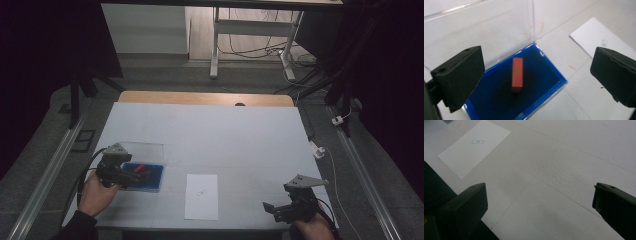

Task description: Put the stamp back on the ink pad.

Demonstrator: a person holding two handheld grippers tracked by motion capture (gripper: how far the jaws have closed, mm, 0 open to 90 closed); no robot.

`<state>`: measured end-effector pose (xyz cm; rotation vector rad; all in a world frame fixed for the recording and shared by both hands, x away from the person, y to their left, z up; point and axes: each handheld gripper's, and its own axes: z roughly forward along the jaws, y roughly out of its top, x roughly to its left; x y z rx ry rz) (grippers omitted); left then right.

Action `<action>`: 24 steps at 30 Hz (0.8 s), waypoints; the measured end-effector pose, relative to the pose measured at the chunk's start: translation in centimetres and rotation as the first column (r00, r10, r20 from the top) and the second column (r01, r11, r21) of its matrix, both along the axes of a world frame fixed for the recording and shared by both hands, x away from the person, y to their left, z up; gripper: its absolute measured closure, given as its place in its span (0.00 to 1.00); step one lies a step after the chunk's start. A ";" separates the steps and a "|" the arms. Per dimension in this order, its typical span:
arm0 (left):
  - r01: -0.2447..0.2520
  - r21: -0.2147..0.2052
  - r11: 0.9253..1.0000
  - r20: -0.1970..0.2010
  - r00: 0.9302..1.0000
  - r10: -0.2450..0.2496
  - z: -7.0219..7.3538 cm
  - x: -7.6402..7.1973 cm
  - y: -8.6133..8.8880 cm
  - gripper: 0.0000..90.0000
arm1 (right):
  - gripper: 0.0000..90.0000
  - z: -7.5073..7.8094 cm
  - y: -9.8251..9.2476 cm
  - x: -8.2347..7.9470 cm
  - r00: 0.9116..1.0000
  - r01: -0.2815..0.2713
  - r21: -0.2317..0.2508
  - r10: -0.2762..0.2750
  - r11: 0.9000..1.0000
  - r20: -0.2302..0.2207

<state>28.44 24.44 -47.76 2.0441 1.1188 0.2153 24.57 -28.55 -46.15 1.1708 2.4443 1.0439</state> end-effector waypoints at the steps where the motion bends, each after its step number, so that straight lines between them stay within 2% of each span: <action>1: 0.003 -0.009 1.000 0.003 1.000 -0.003 0.1 -0.1 0.0 0.00 | 0.00 0.0 0.0 0.0 1.000 0.000 0.000 0.000 1.000 0.000; 13: 0.016 -0.031 0.999 0.039 0.999 -0.015 1.3 -1.8 0.0 0.00 | 0.00 0.0 0.0 0.0 1.000 0.003 0.006 -0.003 1.000 -0.003; 24: 0.002 -0.050 0.999 0.061 0.998 0.001 1.9 -4.4 1.0 0.00 | 0.00 0.0 0.0 0.0 1.000 0.003 0.000 -0.003 1.000 -0.003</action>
